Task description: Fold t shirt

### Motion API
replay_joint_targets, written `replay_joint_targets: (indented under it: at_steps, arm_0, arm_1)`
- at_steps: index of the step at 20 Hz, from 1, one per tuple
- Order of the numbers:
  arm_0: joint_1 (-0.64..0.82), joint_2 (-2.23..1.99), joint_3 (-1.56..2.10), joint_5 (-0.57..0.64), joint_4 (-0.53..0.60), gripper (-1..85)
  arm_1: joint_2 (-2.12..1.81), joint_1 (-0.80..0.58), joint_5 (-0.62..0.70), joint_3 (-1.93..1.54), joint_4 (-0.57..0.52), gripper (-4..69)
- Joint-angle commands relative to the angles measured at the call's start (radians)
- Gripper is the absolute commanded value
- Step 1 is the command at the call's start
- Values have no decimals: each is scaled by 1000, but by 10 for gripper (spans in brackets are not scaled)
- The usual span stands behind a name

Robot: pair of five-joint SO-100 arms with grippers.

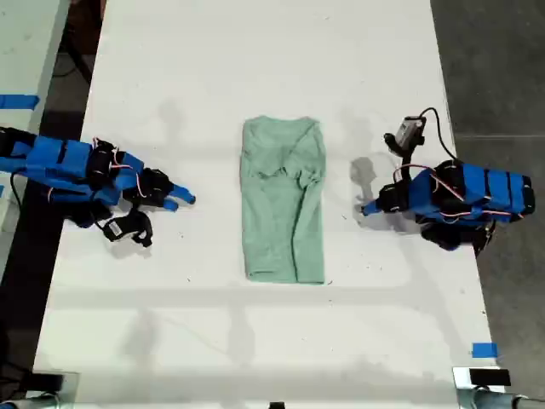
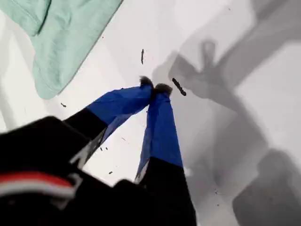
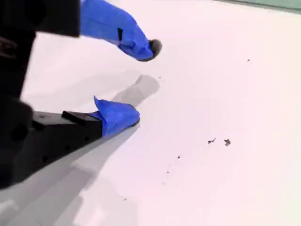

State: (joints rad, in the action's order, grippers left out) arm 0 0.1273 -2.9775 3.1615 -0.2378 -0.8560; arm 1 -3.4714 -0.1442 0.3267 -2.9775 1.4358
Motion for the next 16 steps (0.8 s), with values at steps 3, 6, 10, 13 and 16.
replay_joint_targets:
  at_steps: [3, 6, 10, 13, 16]
  arm_0:
    - [18, 9, -14, 5, 23, 167]
    - [18, 9, -14, 5, 23, 167]
    - [-2, 37, -43, -5, 15, 108]
    - [-121, 276, -311, -58, -49, 64]
    - [-215, 626, -724, -31, -155, 65]
  arm_1:
    - [-31, 8, -8, -14, 15, 15]
    - [-31, 8, -8, -14, 15, 15]
    - [-31, 15, -11, 8, 15, 15]
    - [98, 32, -6, 153, 12, 15]
    - [491, 81, 9, 414, -35, 15]
